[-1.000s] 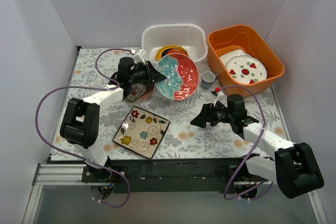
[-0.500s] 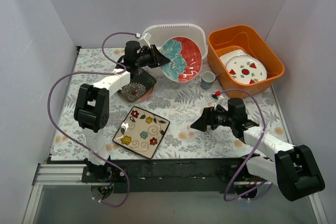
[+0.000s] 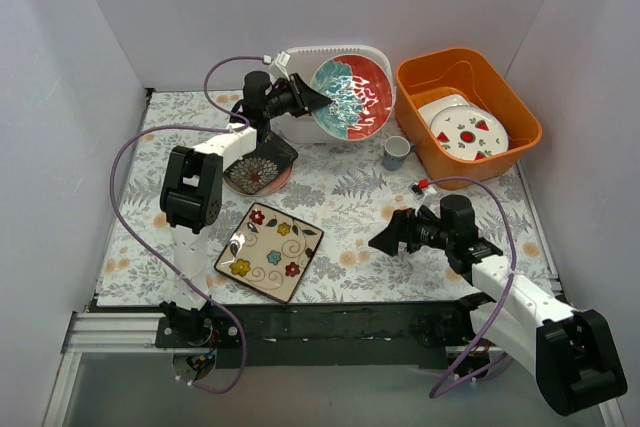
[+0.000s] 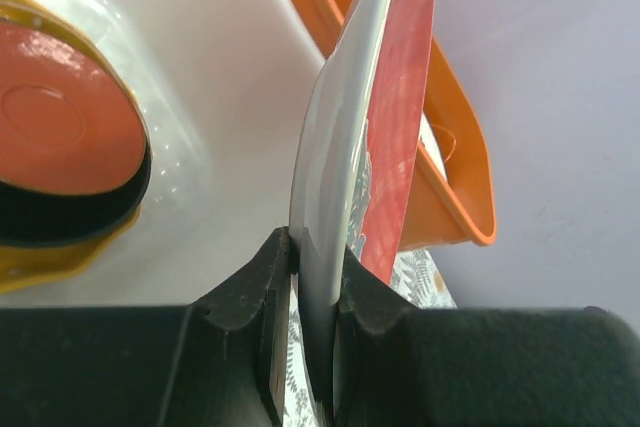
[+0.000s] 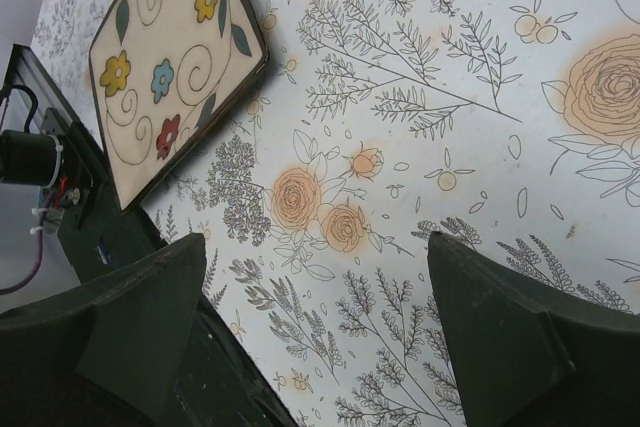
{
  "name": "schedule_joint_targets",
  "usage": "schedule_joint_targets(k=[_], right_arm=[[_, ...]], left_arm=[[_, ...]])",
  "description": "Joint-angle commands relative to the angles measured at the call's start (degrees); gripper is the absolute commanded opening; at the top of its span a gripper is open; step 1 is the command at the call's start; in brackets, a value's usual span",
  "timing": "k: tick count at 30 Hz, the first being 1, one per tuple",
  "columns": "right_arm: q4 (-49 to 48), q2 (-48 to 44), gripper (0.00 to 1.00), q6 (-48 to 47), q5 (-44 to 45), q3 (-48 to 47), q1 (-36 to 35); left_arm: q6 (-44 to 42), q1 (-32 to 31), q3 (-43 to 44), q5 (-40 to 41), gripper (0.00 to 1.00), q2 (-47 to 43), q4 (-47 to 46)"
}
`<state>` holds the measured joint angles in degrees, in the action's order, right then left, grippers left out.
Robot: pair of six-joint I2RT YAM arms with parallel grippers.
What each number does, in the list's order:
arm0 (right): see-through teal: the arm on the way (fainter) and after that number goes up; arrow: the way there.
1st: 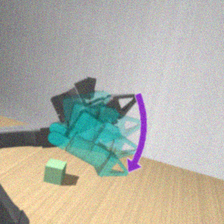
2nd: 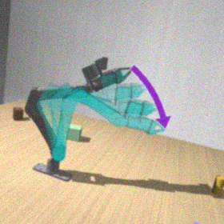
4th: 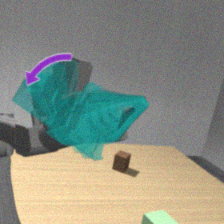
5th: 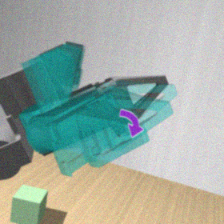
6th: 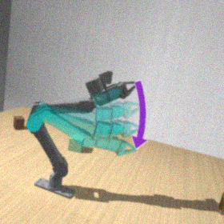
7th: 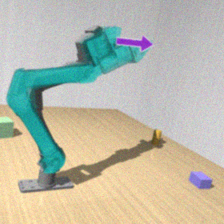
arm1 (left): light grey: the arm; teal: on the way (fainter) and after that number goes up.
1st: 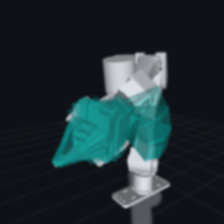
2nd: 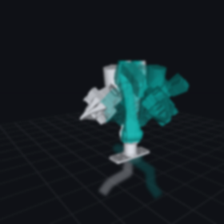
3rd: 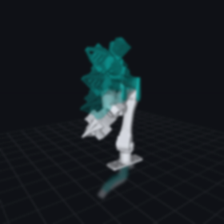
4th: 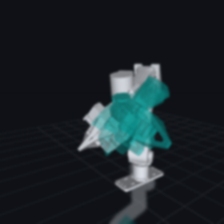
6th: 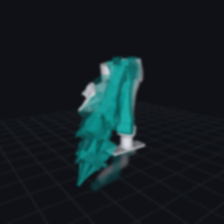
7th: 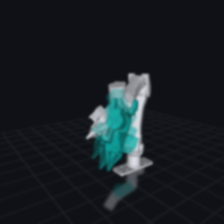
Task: Place the plates into the plastic bin on the countertop
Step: Place the plate in the plastic bin.
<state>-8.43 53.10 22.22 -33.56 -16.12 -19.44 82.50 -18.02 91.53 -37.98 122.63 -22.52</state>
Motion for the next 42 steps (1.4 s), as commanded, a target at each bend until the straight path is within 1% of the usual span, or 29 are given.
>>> schedule_joint_targets(k=[1,4,7,12,15,20,21,25,27,31,32,33,36,38,42], right_arm=[[1.31,-0.9,0.98,-0.77,2.36,0.3,0.37],[0.26,0.59,0.98,-0.86,2.1,0.47,0.37],[-0.1,3.14,0.98,-1.74,1.84,-0.14,0.46],[-2.55,8.14,0.98,-2.7,-0.45,-0.93,0.46],[-4.49,11.57,0.98,-3.06,-1.24,-0.76,0.46],[-10.37,17.38,0.98,-2.36,-5.89,0.12,0.46],[-10.99,19.13,0.97,-2.27,-6.42,0.12,0.46],[-13.45,21.87,0.97,-2.01,-8.18,0.65,0.46],[-14.34,22.57,0.97,-2.09,-8.36,0.83,0.46],[-15.04,23.45,0.97,-2.18,-9.68,0.83,0.46],[-15.13,23.71,0.97,-2.0,-9.85,0.83,0.46],[-15.65,23.89,0.97,-1.92,-10.03,0.91,0.46],[-16.18,24.24,0.97,-1.39,-10.82,1.18,0.46],[-16.36,24.16,0.97,-1.21,-10.82,1.35,0.46],[-15.83,23.02,0.97,-1.39,-10.21,2.06,0.55]], left_arm=[[5.13,0.88,7.0,-0.61,0.0,-1.17,-12.19],[5.56,1.49,9.63,-0.08,0.0,0.59,-13.07],[7.76,2.46,12.27,-1.05,0.0,3.4,-14.56],[9.0,3.87,12.45,1.32,0.0,4.55,-17.64],[7.6,4.05,14.2,2.64,0.0,5.16,-16.07],[5.57,4.13,18.32,6.85,0.0,6.13,-13.43],[5.31,4.13,19.47,7.47,0.0,6.65,-11.6],[2.5,3.79,24.75,10.2,0.0,9.29,-6.31],[-0.49,3.52,26.59,13.01,0.0,9.82,-3.51],[-7.07,1.77,28.09,18.19,0.0,10.7,-0.77],[-10.4,1.33,28.62,18.9,0.0,11.22,-0.16],[-11.73,0.8,29.32,19.95,0.0,11.66,0.98],[-15.95,-0.87,32.57,21.36,0.0,14.03,3.53],[-17.19,-1.66,35.56,21.28,0.0,15.53,4.85],[-18.25,-2.37,36.44,21.8,0.0,17.12,5.3]])
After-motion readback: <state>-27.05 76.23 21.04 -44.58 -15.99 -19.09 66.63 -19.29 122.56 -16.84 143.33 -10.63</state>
